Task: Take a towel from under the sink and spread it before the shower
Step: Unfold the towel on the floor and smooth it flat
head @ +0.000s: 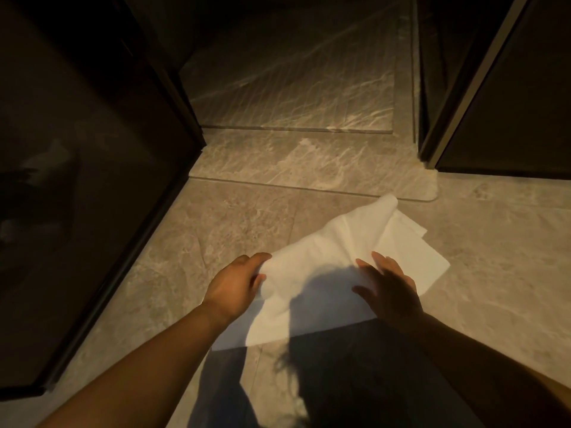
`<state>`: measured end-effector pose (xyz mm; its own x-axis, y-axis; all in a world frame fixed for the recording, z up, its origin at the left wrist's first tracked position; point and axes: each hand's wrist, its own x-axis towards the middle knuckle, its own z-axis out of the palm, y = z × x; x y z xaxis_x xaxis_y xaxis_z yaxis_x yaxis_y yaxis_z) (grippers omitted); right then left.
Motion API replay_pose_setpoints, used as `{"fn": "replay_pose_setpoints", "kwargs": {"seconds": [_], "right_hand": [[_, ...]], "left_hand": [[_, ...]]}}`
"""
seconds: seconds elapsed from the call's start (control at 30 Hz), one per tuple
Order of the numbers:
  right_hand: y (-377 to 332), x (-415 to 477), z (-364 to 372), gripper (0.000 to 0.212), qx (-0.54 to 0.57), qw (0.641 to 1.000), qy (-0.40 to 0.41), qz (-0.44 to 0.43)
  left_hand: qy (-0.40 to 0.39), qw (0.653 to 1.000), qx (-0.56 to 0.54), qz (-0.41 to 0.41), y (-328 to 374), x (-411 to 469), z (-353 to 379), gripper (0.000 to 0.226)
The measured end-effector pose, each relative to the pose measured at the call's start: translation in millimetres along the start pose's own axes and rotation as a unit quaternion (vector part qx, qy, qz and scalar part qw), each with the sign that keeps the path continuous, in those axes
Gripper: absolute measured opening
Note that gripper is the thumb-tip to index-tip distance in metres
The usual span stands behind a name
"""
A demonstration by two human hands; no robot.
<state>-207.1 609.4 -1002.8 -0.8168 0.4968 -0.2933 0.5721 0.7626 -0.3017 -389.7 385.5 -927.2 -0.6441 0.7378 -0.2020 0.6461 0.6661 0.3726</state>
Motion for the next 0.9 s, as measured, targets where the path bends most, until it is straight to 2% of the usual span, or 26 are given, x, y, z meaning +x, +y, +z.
{"fn": "replay_pose_setpoints", "kwargs": {"seconds": [0.2,0.47,0.6,0.7,0.8,0.9], "right_hand": [[-5,24,-9,0.059,-0.014,0.998,-0.062,-0.015],[-24,39,-22,0.061,0.008,0.997,-0.076,0.002],[-11,19,-13,0.058,0.069,0.997,-0.041,-0.020],[-7,9,-11,0.055,0.128,0.991,-0.025,0.006],[-4,6,-9,0.053,0.151,0.988,-0.006,0.022],[-1,4,-10,0.051,0.172,0.981,0.030,0.084]], "left_hand": [[-0.039,0.999,-0.005,-0.031,-1,-35,6,0.041],[0.002,0.985,-0.111,-0.135,18,-75,48,0.034],[0.021,0.980,-0.129,-0.152,26,-79,55,0.039],[0.038,0.979,-0.124,-0.157,33,-57,49,0.055],[0.044,0.982,-0.110,-0.144,39,-27,46,0.052],[0.007,0.989,-0.075,-0.130,41,-11,52,0.051]]}}
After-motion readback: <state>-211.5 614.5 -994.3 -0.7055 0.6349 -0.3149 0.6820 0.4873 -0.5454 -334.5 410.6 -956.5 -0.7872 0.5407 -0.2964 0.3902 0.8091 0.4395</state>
